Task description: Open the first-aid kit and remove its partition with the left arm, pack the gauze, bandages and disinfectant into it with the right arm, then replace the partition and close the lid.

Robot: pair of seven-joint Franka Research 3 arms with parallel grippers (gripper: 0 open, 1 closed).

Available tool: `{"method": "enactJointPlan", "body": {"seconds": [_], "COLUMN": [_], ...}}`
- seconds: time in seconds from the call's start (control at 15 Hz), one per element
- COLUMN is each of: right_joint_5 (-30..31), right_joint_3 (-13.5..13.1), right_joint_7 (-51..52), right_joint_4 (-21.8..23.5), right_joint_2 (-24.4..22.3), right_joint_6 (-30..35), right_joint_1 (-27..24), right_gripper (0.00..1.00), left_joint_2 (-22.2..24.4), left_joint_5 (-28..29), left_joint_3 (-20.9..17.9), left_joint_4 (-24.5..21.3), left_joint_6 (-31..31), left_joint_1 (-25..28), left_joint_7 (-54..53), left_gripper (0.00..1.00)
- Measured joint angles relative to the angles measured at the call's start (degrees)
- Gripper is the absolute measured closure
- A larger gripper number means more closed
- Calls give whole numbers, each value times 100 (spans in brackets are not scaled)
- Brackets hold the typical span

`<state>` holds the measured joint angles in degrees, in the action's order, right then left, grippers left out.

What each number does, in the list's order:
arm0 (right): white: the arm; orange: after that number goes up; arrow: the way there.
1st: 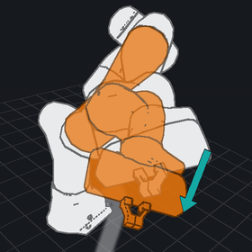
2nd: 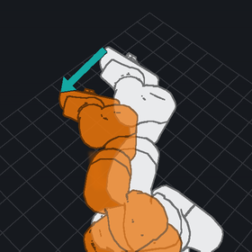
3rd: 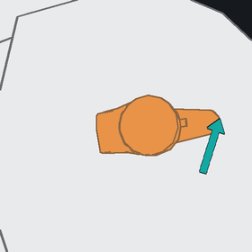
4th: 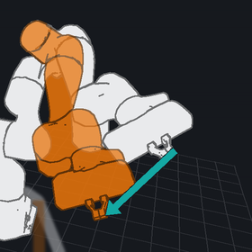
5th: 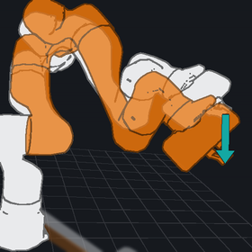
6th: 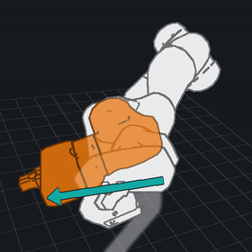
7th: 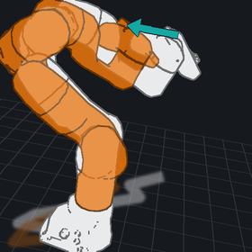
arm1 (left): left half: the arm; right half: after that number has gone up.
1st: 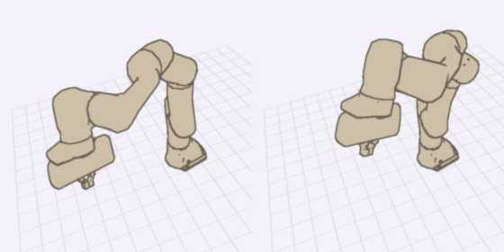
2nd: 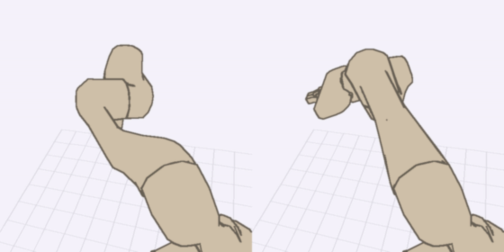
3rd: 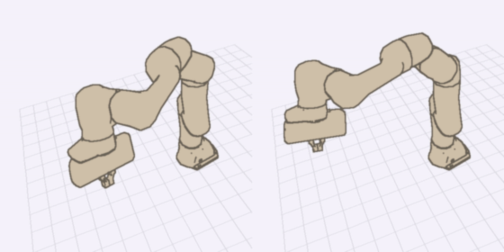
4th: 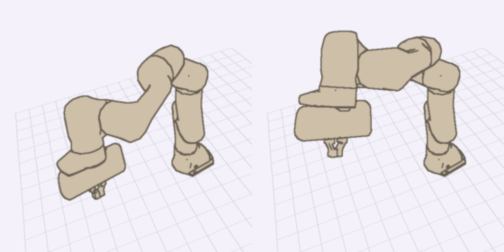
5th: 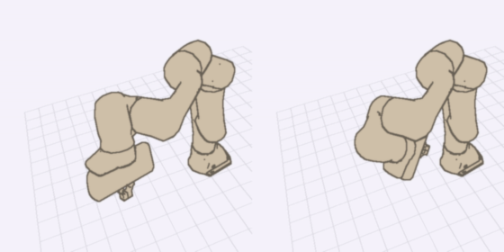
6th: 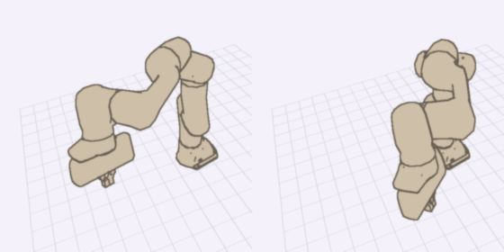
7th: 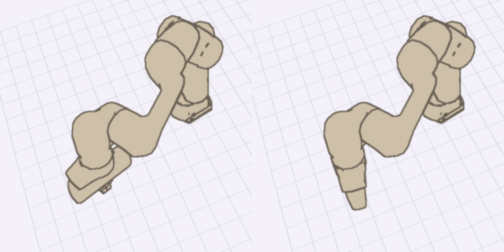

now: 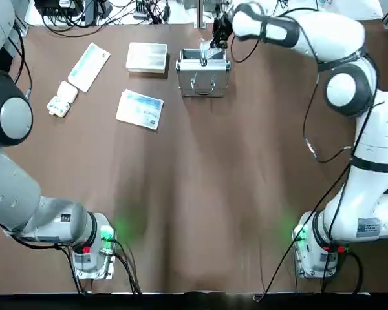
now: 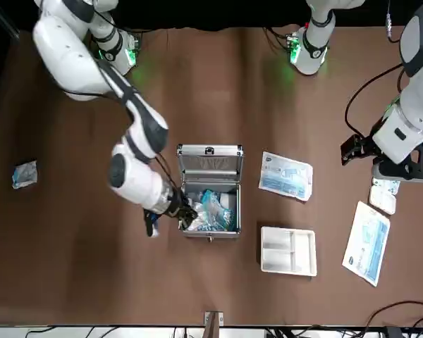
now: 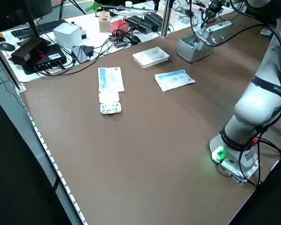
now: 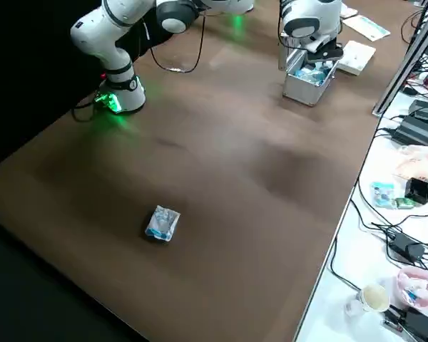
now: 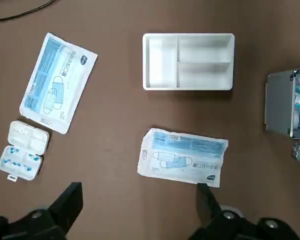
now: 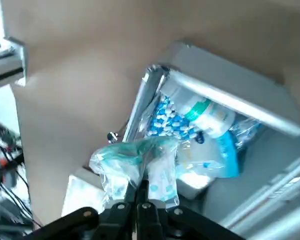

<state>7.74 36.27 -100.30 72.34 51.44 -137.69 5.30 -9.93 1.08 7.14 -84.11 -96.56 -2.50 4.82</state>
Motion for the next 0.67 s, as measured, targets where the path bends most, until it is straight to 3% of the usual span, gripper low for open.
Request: {"method": "enactJointPlan", "body": {"seconds": [0.13, 0.47, 0.53, 0.67], "right_joint_5": [-78, -113, -115, -118], "right_joint_3": [-175, -201, -201, -201], "right_joint_7": [-609, -1285, -1298, -1303], "right_joint_4": [0, -8, -10, -12], "right_joint_2": [67, 105, 105, 105], "right_joint_6": [-110, -112, -112, -112], "right_joint_1": [233, 387, 407, 437], "right_gripper": [98, 95, 92, 76], "left_joint_2": [0, 0, 0, 0], "left_joint_5": [0, 0, 0, 0], "left_joint_3": [0, 0, 0, 0], "left_joint_4": [-1, -1, -1, -2], "left_joint_6": [-1, -1, -1, -1], "left_joint_1": [0, 0, 0, 0], "left_joint_7": [-1, -2, -2, -2], "left_gripper": [0, 0, 0, 0]}}
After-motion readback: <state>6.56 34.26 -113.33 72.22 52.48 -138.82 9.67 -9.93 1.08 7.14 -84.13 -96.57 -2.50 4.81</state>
